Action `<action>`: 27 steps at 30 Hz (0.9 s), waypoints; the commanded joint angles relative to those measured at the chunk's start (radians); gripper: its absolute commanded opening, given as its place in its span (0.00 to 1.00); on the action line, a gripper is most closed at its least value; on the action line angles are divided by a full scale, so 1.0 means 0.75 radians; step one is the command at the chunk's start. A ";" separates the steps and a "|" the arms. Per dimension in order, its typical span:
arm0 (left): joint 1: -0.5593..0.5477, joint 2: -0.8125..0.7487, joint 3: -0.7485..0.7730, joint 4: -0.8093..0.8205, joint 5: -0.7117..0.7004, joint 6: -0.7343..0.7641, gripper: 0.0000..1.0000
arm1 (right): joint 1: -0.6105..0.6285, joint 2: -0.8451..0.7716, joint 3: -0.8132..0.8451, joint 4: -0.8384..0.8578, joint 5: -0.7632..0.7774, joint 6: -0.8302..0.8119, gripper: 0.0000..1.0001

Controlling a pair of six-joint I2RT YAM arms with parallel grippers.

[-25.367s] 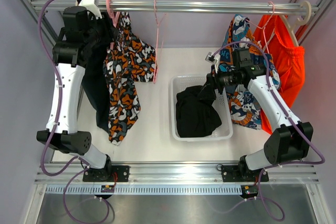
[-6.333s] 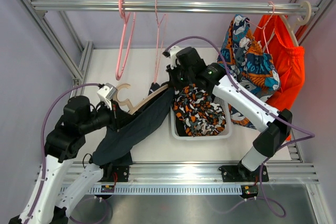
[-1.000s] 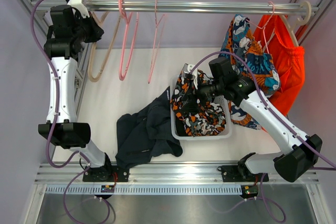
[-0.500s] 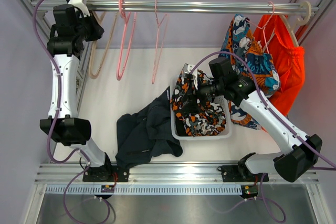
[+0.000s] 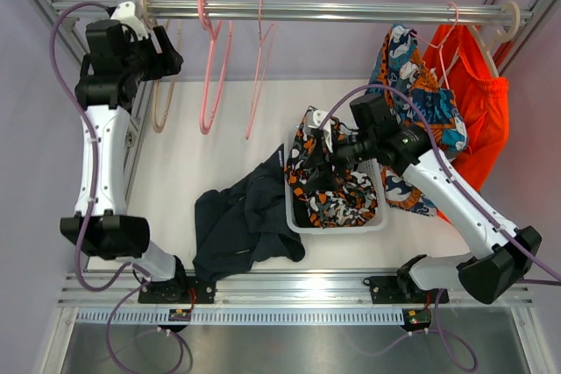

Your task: Remove the shorts from the hanger

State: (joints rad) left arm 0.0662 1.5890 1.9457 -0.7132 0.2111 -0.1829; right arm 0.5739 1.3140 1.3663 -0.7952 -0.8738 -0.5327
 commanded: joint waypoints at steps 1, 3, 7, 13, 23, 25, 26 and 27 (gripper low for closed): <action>0.008 -0.286 -0.127 0.143 -0.036 0.003 0.80 | 0.089 -0.015 0.095 -0.083 0.054 -0.230 0.73; 0.010 -0.453 -0.274 0.178 -0.083 0.017 0.91 | 0.157 -0.003 0.103 -0.081 0.132 -0.283 0.87; 0.008 -0.744 -0.528 0.194 -0.167 0.025 0.99 | 0.192 0.125 0.076 0.029 0.065 -0.141 0.99; 0.008 -1.138 -0.928 0.131 -0.173 -0.063 0.99 | 0.406 0.420 0.137 0.022 0.415 -0.024 1.00; 0.010 -1.703 -1.230 -0.094 -0.243 -0.249 0.99 | 0.742 0.749 0.164 0.383 1.428 0.702 0.99; 0.008 -1.740 -1.238 -0.115 -0.255 -0.253 0.99 | 0.746 0.808 0.199 0.361 1.475 0.778 1.00; 0.008 -1.759 -1.240 -0.133 -0.261 -0.251 0.99 | 0.746 0.833 0.213 0.349 1.466 0.794 0.99; 0.008 -1.779 -1.234 -0.141 -0.271 -0.247 0.99 | 0.748 0.888 0.226 0.342 1.464 0.810 1.00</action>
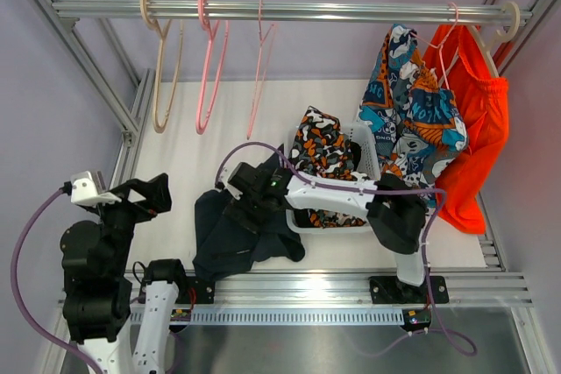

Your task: Remove the shorts from the hanger

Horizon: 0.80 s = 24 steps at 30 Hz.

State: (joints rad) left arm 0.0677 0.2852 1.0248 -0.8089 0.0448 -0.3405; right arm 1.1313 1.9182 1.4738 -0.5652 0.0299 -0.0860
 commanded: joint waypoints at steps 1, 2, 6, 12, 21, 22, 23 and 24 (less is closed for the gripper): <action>0.006 -0.045 0.000 -0.024 -0.054 -0.029 0.99 | 0.005 0.113 0.107 0.007 0.245 0.225 1.00; 0.006 -0.051 0.008 -0.040 -0.054 -0.015 0.99 | 0.003 0.136 0.119 -0.009 0.216 0.233 1.00; 0.006 -0.071 0.065 -0.063 -0.054 0.010 0.99 | 0.005 0.250 0.152 -0.036 0.130 0.221 0.99; 0.006 -0.102 0.088 -0.057 -0.041 0.010 0.99 | 0.005 0.381 0.233 -0.109 -0.034 0.125 0.70; 0.006 -0.155 0.094 -0.040 -0.007 0.000 0.99 | 0.005 0.337 0.334 -0.277 -0.383 -0.177 0.00; 0.006 -0.157 0.094 -0.030 0.002 0.000 0.99 | 0.007 0.290 0.316 -0.304 -0.560 -0.232 0.00; 0.006 -0.157 0.096 -0.008 0.012 0.002 0.99 | 0.005 0.241 0.309 -0.322 -0.649 -0.357 0.00; 0.006 -0.159 0.100 0.003 0.034 0.004 0.99 | 0.005 0.139 0.305 -0.347 -0.730 -0.431 0.00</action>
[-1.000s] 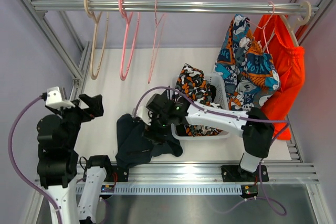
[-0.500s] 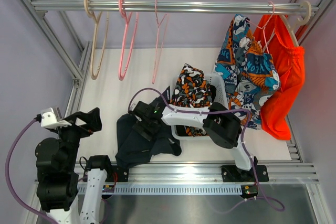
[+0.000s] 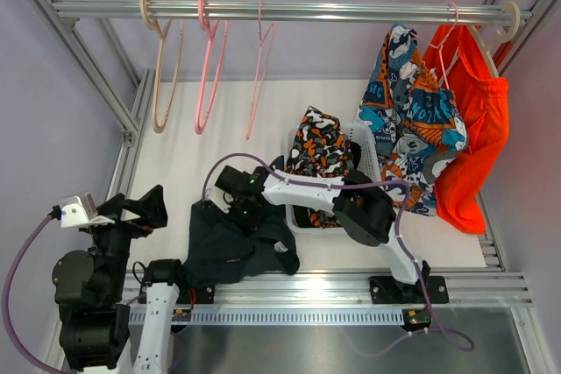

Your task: Remove the shorts from the hanger

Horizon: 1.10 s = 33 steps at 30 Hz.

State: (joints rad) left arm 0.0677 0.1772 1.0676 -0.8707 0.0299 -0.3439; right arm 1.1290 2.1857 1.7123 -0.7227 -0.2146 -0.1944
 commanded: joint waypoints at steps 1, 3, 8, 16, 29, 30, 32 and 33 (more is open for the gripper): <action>0.006 -0.013 0.047 0.099 0.064 0.011 0.99 | 0.006 -0.275 -0.015 -0.195 -0.559 -0.354 0.00; 0.008 -0.009 0.055 0.140 0.085 0.015 0.99 | 0.008 -0.438 -0.013 -0.290 -0.677 -0.556 0.00; 0.004 0.003 0.064 0.218 0.115 0.017 0.99 | -0.006 -0.705 0.018 -0.462 -0.820 -0.808 0.00; 0.006 0.017 0.049 0.283 0.154 0.017 0.99 | -0.451 -1.022 0.030 -0.623 -1.039 -0.786 0.00; 0.006 0.087 0.027 0.408 0.240 0.025 0.99 | -1.276 -1.223 0.002 -0.425 -1.037 -0.604 0.00; 0.006 0.093 0.027 0.416 0.250 0.027 0.99 | -1.303 -1.211 0.010 -0.409 -1.023 -0.604 0.00; 0.006 0.101 0.035 0.429 0.271 0.033 0.99 | -1.362 -1.190 0.026 -0.399 -1.029 -0.600 0.00; 0.006 0.103 0.037 0.427 0.279 0.037 0.99 | -1.421 -1.170 0.061 -0.399 -1.053 -0.602 0.00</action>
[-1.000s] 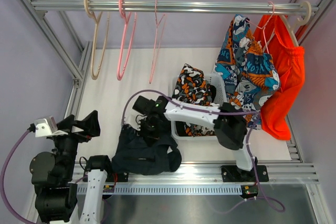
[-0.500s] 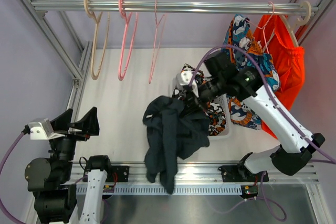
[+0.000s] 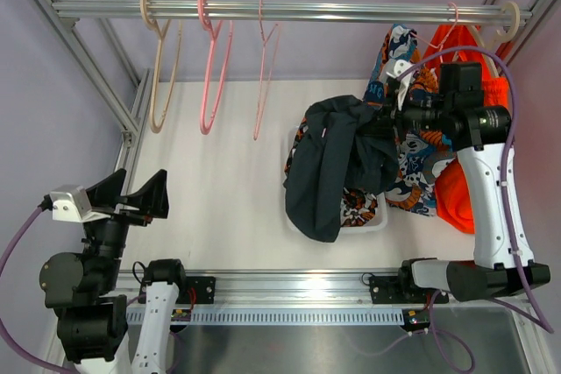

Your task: Remove the shorts from the hanger

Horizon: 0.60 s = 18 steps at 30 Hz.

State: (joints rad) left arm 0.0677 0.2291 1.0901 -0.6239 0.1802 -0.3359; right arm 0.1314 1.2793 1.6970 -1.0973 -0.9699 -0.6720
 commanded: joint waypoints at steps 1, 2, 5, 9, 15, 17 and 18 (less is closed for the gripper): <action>0.006 0.034 0.011 0.083 0.081 0.031 0.99 | -0.116 0.047 0.104 0.101 -0.055 0.031 0.00; 0.006 0.036 0.011 0.077 0.085 0.035 0.99 | -0.136 0.051 0.126 0.101 -0.059 0.027 0.00; 0.006 0.016 -0.009 0.067 0.085 0.033 0.99 | -0.165 0.076 0.226 0.093 -0.059 0.004 0.00; 0.006 -0.005 -0.028 0.065 0.077 0.029 0.99 | -0.230 0.084 0.339 0.072 -0.067 -0.004 0.00; 0.006 -0.003 -0.036 0.063 0.095 0.037 0.99 | -0.216 0.076 0.205 0.082 -0.118 -0.002 0.00; 0.004 -0.001 -0.042 0.075 0.117 0.033 0.99 | -0.143 0.080 0.068 0.103 -0.043 -0.018 0.00; 0.006 0.003 -0.046 0.089 0.124 0.031 0.99 | -0.092 0.080 0.012 0.121 0.004 -0.026 0.00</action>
State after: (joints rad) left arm 0.0677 0.2306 1.0698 -0.6167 0.2245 -0.3222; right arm -0.0109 1.3216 1.8069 -1.0424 -0.9985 -0.6754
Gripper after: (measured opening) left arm 0.987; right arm 0.093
